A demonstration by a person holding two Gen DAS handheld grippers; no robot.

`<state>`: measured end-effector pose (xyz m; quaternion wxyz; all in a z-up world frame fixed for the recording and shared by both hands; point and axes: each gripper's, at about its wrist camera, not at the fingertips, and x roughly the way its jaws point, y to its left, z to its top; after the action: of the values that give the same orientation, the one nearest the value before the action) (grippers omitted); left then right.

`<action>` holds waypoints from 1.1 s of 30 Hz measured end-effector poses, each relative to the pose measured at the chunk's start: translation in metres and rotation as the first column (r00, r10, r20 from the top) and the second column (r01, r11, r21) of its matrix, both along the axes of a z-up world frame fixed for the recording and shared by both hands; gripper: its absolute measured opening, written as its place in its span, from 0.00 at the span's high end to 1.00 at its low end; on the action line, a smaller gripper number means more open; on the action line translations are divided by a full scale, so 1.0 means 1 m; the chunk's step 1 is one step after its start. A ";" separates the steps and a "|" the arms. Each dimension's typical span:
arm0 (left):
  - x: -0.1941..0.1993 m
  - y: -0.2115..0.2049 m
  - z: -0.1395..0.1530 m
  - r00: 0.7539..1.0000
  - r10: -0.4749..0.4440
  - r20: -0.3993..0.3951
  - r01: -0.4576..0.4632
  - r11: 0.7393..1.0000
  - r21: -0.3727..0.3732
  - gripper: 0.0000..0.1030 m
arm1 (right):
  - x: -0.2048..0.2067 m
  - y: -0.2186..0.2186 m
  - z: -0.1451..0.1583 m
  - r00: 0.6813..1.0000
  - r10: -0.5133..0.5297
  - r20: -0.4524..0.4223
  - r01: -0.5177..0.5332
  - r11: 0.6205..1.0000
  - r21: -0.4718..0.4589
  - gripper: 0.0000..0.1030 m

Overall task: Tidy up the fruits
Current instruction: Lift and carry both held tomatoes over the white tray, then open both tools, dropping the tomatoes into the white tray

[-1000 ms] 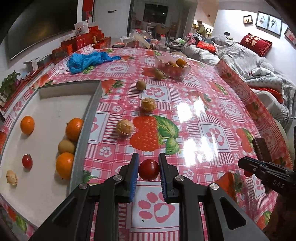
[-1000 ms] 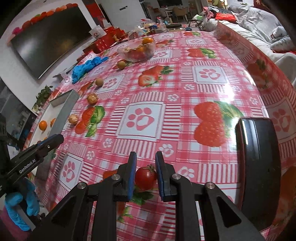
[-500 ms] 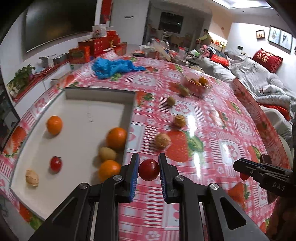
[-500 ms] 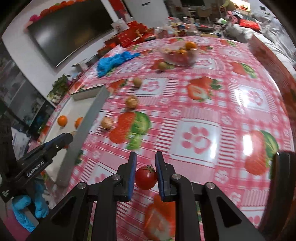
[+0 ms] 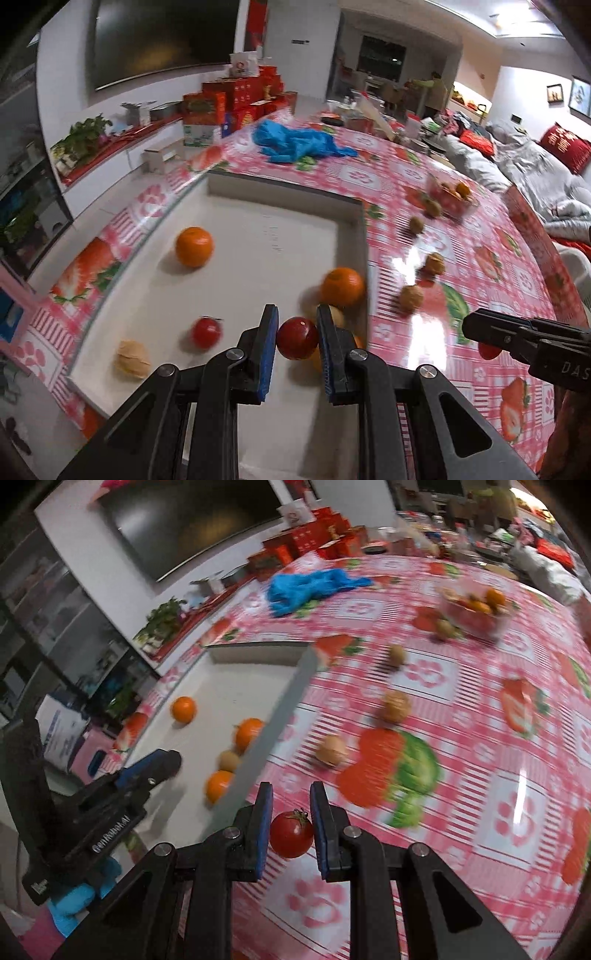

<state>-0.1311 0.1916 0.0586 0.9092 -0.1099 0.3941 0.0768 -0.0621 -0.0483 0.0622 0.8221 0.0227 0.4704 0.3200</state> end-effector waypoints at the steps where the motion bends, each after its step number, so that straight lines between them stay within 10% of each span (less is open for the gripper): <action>1: -0.001 0.003 0.000 1.000 0.008 -0.002 -0.008 1.000 -0.002 0.78 | 0.000 0.007 0.001 1.000 0.013 0.001 -0.013 1.000 0.001 0.78; 33: -0.007 0.042 -0.028 0.993 0.083 -0.080 -0.085 0.996 -0.032 0.78 | 0.001 0.114 -0.015 0.977 0.189 -0.097 -0.189 0.982 0.012 0.77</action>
<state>-0.1377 0.2337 0.0304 0.8868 -0.1393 0.4261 0.1123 -0.0606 0.0657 0.0467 0.7640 -0.0053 0.5096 0.3957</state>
